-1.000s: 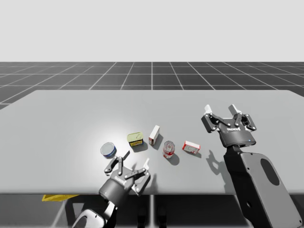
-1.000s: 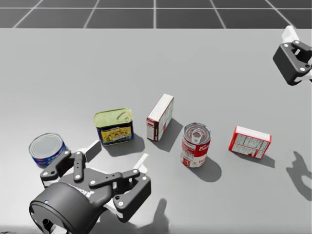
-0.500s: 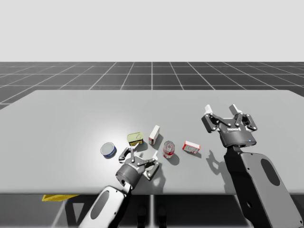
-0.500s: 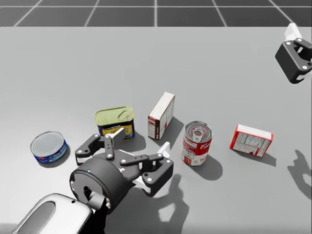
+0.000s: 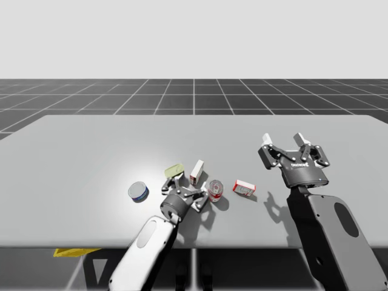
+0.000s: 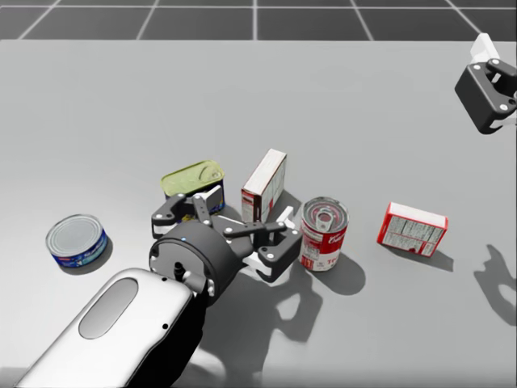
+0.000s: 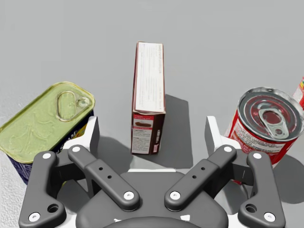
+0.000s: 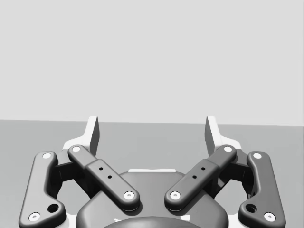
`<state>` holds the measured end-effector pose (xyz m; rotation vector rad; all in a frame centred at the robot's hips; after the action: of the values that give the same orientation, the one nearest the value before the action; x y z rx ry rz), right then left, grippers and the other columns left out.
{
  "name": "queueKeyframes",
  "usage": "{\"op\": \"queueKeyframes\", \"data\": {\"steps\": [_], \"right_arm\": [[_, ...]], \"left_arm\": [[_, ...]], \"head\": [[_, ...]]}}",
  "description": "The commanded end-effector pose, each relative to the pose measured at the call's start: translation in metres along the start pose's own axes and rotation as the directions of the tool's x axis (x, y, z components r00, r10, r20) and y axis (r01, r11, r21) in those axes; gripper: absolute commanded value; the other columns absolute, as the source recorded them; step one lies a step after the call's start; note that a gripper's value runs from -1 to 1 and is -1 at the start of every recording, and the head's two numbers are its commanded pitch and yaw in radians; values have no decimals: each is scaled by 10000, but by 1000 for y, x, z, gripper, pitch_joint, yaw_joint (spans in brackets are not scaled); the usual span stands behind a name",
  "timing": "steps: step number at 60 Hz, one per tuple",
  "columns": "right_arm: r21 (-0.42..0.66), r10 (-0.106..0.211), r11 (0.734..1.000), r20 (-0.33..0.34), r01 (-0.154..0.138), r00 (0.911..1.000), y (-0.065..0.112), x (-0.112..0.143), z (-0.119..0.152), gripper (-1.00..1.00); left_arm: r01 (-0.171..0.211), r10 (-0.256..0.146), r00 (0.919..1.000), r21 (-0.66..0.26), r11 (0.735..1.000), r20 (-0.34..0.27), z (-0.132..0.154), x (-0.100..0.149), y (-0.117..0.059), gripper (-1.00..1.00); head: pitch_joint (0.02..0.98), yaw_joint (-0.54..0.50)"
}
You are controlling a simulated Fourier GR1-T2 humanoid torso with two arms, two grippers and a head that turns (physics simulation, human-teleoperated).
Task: Lift the pudding box off the table.
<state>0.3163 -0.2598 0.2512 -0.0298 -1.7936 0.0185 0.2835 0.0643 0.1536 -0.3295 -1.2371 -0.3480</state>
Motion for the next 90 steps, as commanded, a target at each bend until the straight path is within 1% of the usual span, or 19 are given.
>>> {"op": "queueKeyframes", "data": {"steps": [1,23,37,38,39,40,41,42,43,44,45,46,48,57,65,67,75,82,90], "right_arm": [[-1,16,10000,4,-16,10000,-1,0,0,-1000],[-26,2,10000,6,-2,10000,-3,1,0,-1000],[-29,-3,10000,3,3,10000,-3,1,0,-1000],[-29,-3,10000,4,3,10000,-3,1,0,-1000],[-30,-4,10000,1,4,10000,-3,1,-1,-1000],[-29,-6,10000,-6,6,10000,-3,1,0,-1000],[-28,-7,10000,-8,7,10000,-3,1,0,-1000],[-28,-3,10000,-8,3,10000,-3,1,0,-1000],[-29,-1,10000,-6,1,10000,-3,1,-1,-1000],[-34,1,10000,-5,-1,10000,-3,1,-1,-1000],[-36,-4,10000,-7,4,10000,-3,1,-1,-1000],[-41,-8,10000,-10,8,10000,-3,1,-1,-1000],[-38,-3,10000,-9,3,10000,-3,1,-1,-1000],[-44,3,10000,0,-3,10000,-3,1,-1,-1000],[-55,-5,10000,0,5,10000,-3,1,-1,-1000],[-54,-6,10000,-1,6,10000,-3,1,-1,-1000],[-68,-17,10000,4,17,10000,-3,0,-1,-1000],[-75,-15,10000,8,15,10000,-3,0,-1,-1000],[-93,-62,9999,-2,62,10000,-4,0,-1,-1000]], "left_arm": [[94,-89,9998,213,9997,-192,-17,-2,5,-1000],[230,-210,9988,447,9987,-445,-45,-5,4,-1000],[289,-262,9977,431,9987,-620,-49,-10,3,-1000],[297,-269,9976,440,9986,-638,-49,-11,3,-942],[298,-268,9974,453,9985,-668,-49,-11,3,-762],[297,-265,9972,458,9985,-702,-49,-12,3,-521],[299,-266,9971,455,9985,-708,-49,-12,3,-437],[308,-274,9968,448,9985,-745,-49,-13,2,-2],[311,-276,9968,454,9985,-756,-48,-13,2,179],[296,-261,9965,437,9986,-788,-48,-13,2,621],[297,-261,9963,429,9986,-820,-48,-14,2,702],[323,-290,9958,362,9988,-867,-47,-15,2,885],[332,-302,9956,327,9989,-892,-46,-16,1,936],[350,-327,9952,240,9991,-922,-44,-17,0,1000],[379,-364,9956,164,9991,-867,-43,-16,0,1000],[386,-373,9957,145,9991,-852,-43,-16,-1,1000],[448,-439,9957,89,9990,-816,-42,-16,-2,1000],[508,-502,9957,58,9987,-782,-42,-16,-3,1000],[568,-565,9964,33,9984,-626,-40,-13,-5,1000]], "head": [[807,-11],[810,-21],[810,-25],[810,-25],[809,-25],[809,-25],[809,-25],[808,-25],[808,-25],[807,-25],[807,-25],[806,-24],[804,-24],[760,-19],[646,-9],[602,-6],[502,-4],[446,0],[422,10]]}}
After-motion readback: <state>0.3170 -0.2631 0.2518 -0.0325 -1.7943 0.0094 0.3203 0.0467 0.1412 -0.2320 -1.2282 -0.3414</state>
